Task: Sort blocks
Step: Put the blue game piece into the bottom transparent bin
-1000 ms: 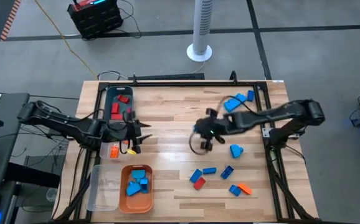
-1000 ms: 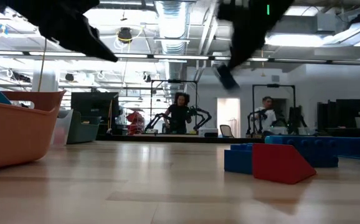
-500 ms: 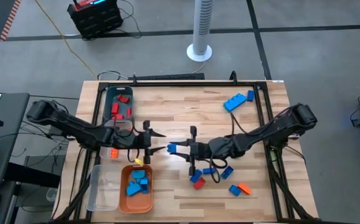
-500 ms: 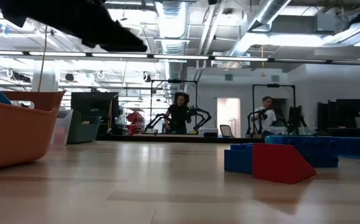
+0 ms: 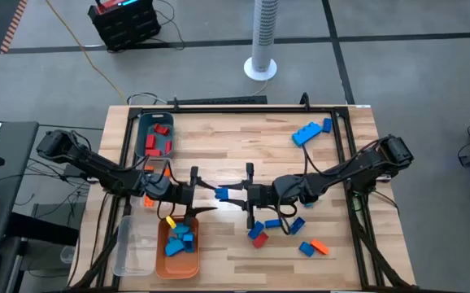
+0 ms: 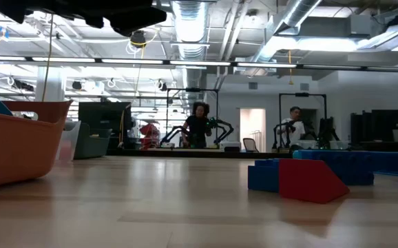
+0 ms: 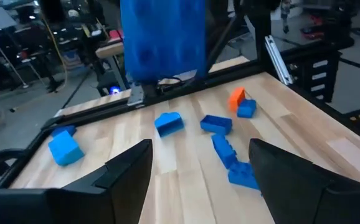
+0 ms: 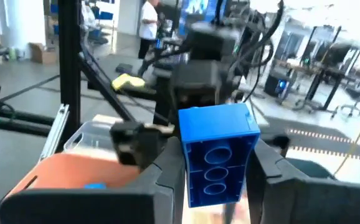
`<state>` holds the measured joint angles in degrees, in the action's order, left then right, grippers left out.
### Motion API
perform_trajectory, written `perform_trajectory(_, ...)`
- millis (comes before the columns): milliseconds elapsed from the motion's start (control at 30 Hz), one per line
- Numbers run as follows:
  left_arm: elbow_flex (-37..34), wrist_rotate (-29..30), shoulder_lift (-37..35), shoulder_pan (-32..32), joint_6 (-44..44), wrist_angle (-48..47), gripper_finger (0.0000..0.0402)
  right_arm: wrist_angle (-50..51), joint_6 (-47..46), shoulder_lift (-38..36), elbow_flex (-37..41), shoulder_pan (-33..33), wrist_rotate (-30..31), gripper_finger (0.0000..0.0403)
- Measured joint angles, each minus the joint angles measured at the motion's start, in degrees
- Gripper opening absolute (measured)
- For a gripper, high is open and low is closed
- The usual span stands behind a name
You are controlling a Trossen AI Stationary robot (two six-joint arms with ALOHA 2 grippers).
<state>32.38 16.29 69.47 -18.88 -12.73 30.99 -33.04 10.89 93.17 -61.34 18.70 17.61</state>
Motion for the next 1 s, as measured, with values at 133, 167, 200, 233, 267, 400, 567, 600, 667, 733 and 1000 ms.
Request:
perform_trajectory(133, 0.0, 0.7, 0.0, -0.9, -1.0, 1.3, 0.0262, -2.4, 1.5, -0.1, -0.1, 1.4, -1.5, 0.0103)
perform_trajectory(167, 0.0, 0.7, 0.0, -1.0, -1.5, 1.7, 0.0262, -2.2, 1.4, -0.1, -0.1, 1.4, -1.8, 0.0103)
perform_trajectory(200, 0.0, 0.7, 0.0, -1.0, -2.1, 1.9, 0.0262, -2.0, 1.3, 0.0, 0.0, 1.4, -2.0, 0.0103)
perform_trajectory(233, 0.0, 0.7, 0.0, -1.0, -2.6, 2.0, 0.0262, -2.1, 1.1, 0.0, 0.0, 1.2, -2.9, 0.0103)
perform_trajectory(267, 0.0, 0.7, 0.0, -1.0, -3.1, 2.0, 0.0261, -2.5, 0.8, 0.0, 0.0, 1.0, -4.0, 0.0103)
perform_trajectory(400, 0.0, 0.9, 0.0, -1.0, -3.3, 2.0, 0.0261, -4.1, 0.5, 0.9, -0.1, 0.5, -5.0, 0.0103)
perform_trajectory(567, 0.0, 0.9, 0.0, -1.3, -1.9, 0.9, 0.0261, -4.6, -1.2, 2.9, -0.1, 0.0, -6.4, 0.0103)
perform_trajectory(600, 0.0, 1.0, 0.0, -1.4, -1.8, 0.9, 0.0261, -5.5, -1.2, 3.8, -0.1, 0.0, -6.4, 0.0103)
perform_trajectory(667, 0.0, 1.0, 0.0, -1.6, -2.2, 0.9, 0.0261, -6.9, -1.2, 5.3, -0.1, -0.5, -6.1, 0.0103)
perform_trajectory(733, 0.0, 1.0, 0.0, -1.7, -2.4, 0.9, 0.0261, -7.5, -1.0, 6.7, -0.5, -1.2, -6.1, 0.0103)
perform_trajectory(1000, 0.0, 1.6, 0.0, -2.6, -1.9, -0.7, 0.0261, -7.6, 3.1, 11.1, -5.2, -3.1, -5.7, 0.0103)
